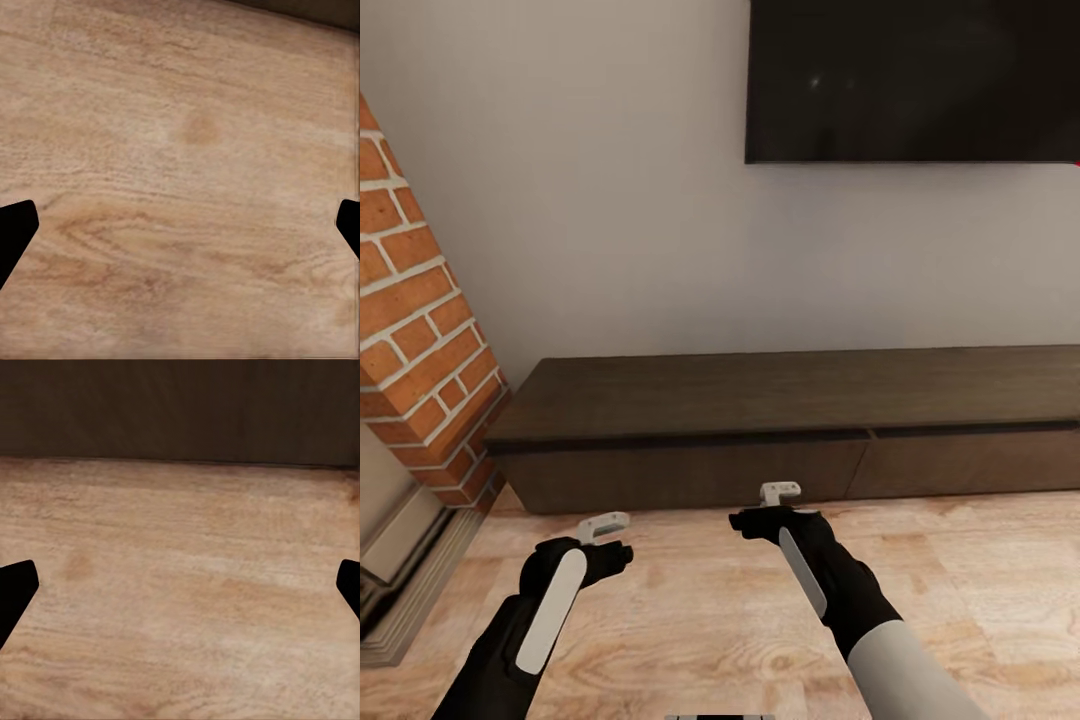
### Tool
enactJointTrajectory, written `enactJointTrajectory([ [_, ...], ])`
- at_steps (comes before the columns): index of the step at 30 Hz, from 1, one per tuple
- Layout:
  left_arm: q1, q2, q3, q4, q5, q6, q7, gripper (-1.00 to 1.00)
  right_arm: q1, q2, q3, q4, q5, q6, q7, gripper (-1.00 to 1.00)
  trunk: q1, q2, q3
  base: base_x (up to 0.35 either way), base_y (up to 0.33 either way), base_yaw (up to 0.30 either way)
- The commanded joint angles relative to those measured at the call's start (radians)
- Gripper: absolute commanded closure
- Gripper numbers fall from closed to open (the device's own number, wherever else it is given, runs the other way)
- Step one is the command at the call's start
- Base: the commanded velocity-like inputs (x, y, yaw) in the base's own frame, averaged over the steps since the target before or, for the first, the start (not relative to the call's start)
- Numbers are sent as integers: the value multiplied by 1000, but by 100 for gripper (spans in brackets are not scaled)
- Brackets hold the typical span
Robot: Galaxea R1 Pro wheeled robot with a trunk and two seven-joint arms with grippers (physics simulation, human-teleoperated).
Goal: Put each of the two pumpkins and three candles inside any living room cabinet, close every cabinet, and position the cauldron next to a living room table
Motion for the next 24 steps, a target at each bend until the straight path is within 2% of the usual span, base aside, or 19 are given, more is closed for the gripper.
enactJointTrajectory([
  [1, 0, 0, 1, -5, 13, 7, 11, -100, -1, 0, 1, -5, -8, 7, -6, -100, 0, 0, -1, -27, 0, 0],
  [5, 0, 0, 4, -11, 21, 15, 11, -100, 0, 0, 1, -10, -9, 11, -4, -100, 0, 0, -1, -9, 0, 0],
  [10, 1, -1, 5, -10, 36, 37, 12, -100, 0, 0, 1, -11, -10, 11, -4, -100, -3, 1, 18, -1, 0, 0],
  [17, 1, -1, 42, -1, 58, 41, 14, -100, 0, -2, 2, -10, -14, 13, -2, -100, -6, 2, 46, 0, 0, 0],
  [22, 1, -1, 65, -2, 64, 42, 15, -100, 0, -2, 2, -22, -45, 14, -4, -100, -8, 4, 65, 0, 0, 0],
  [24, 1, 0, 67, -2, 80, 42, 15, -100, 0, -2, 3, -27, -51, 15, -4, -100, -9, 4, 73, 0, 0, 0],
])
